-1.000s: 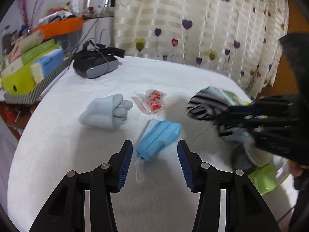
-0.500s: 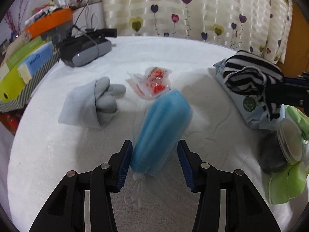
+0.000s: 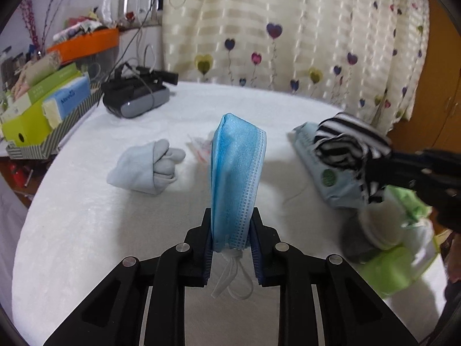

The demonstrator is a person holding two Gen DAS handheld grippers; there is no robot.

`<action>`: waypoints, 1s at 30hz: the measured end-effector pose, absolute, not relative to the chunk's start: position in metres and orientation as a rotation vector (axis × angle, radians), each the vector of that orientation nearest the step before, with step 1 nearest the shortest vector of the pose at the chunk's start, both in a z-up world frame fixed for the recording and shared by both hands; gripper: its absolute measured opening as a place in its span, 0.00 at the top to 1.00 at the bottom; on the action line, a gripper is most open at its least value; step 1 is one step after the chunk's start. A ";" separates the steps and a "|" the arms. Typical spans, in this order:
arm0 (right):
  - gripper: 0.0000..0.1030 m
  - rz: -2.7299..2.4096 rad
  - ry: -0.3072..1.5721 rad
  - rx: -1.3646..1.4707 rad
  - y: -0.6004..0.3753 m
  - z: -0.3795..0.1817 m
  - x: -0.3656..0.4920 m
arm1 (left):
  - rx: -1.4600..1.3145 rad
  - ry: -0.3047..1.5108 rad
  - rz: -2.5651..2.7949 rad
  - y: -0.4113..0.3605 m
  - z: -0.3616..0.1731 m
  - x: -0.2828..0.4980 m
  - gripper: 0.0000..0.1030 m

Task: Organize soft objects
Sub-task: 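Grasp the blue face mask with the left tool while the right tool holds the sock, then carry the blue mask and striped sock over the green-rimmed box with both tools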

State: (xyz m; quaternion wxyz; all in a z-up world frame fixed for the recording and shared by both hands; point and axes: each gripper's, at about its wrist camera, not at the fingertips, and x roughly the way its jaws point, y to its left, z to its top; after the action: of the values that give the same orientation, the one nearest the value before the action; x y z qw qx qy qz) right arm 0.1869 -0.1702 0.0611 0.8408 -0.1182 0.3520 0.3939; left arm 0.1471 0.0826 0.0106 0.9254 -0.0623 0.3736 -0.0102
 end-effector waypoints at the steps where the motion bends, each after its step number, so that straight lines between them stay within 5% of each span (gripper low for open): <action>1: 0.87 0.836 0.737 -0.240 -0.173 0.063 0.183 | -0.130 0.759 -0.025 0.080 0.014 0.144 0.79; 30: 0.87 0.731 0.608 -0.121 -0.275 0.090 0.106 | -0.091 0.635 -0.162 -0.014 0.071 0.059 0.79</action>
State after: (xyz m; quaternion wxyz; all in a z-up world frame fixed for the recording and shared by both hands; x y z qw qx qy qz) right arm 0.1062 -0.2754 0.0903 0.8875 -0.0584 0.2923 0.3515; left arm 0.0594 -0.0142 0.0711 0.9457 -0.0446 0.3119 -0.0796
